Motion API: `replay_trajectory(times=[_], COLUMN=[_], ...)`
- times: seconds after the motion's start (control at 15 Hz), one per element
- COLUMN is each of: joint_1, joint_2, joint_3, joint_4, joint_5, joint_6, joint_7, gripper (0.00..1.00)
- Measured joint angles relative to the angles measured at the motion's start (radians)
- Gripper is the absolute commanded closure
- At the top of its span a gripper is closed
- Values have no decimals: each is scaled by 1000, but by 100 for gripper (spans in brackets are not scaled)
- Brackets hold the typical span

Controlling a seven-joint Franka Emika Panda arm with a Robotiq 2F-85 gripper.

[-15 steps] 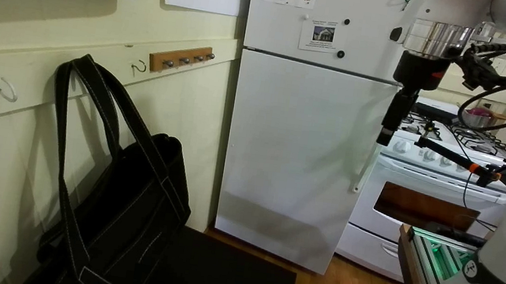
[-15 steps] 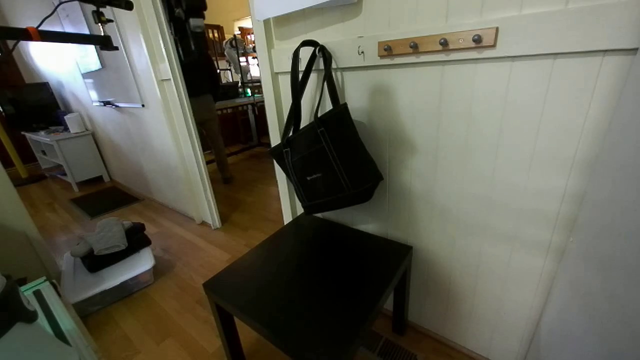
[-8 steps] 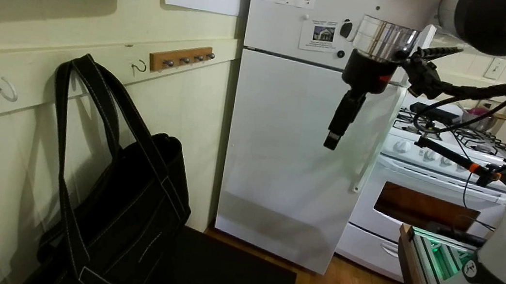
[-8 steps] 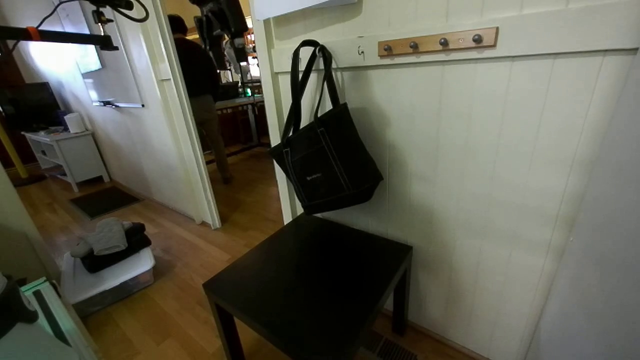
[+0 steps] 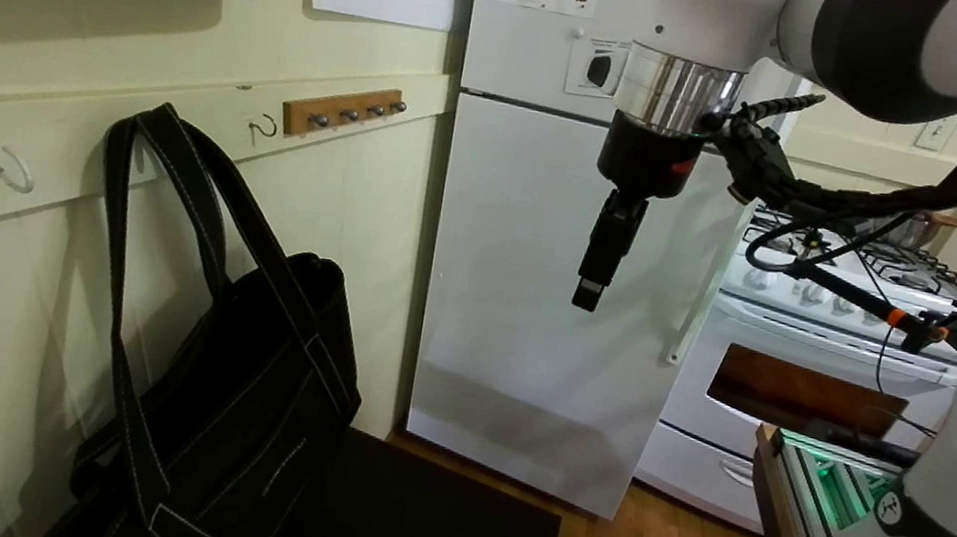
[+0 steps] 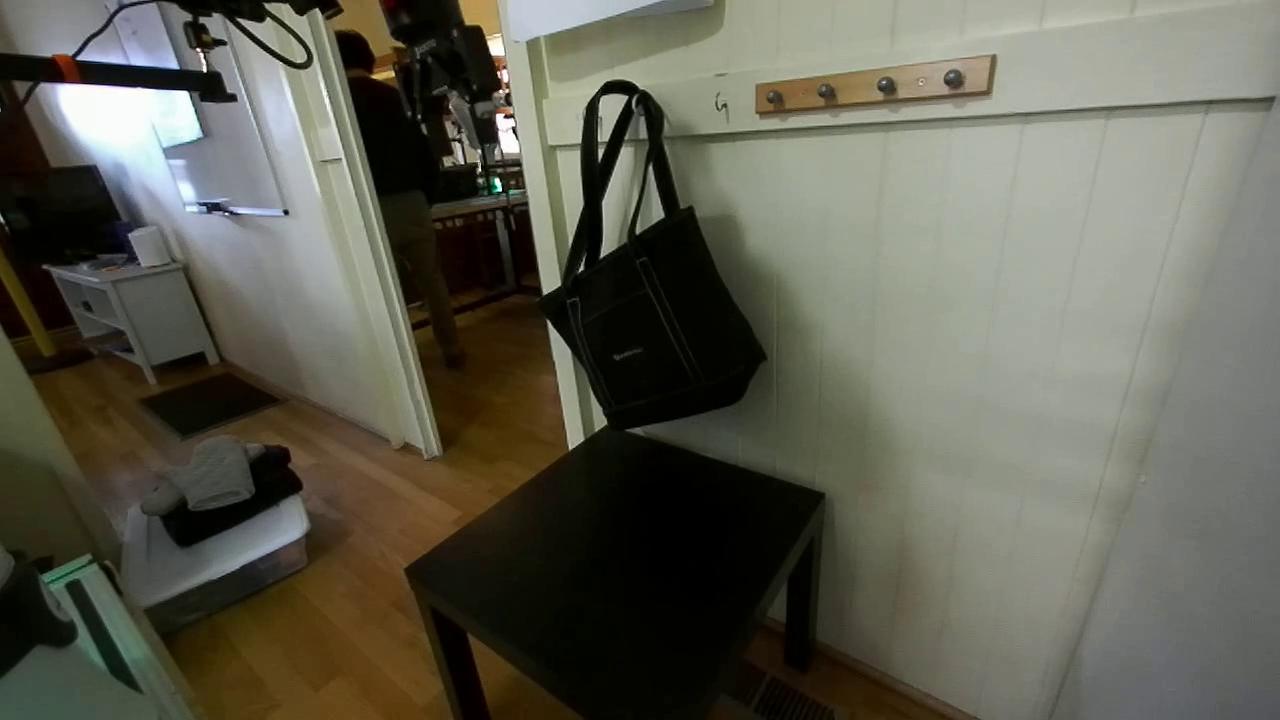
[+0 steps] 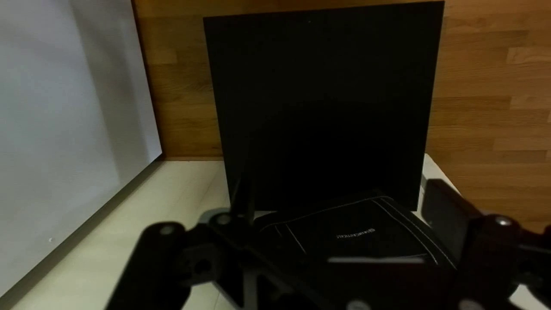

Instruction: Place the black bag on the table.

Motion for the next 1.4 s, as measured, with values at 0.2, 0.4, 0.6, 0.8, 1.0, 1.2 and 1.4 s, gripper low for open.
replay_trajectory(times=[0.2, 0.4, 0.6, 0.8, 1.0, 1.2, 1.4], joint_1=[0, 7, 20, 24, 23, 22, 23], joint_2=[0, -2, 9, 81, 185, 281, 366], joint_3=[0, -5, 0, 2, -22, -69, -107], joint_4=[0, -1, 13, 93, 188, 264, 331], joint_5=[0, 0, -47, -158, -251, -299, -320], joint_6=[0, 4, 59, 113, 190, 301, 432], joint_7=[0, 10, 10, -19, -60, -92, -126], gripper=[0, 0, 0, 0, 0, 0, 0])
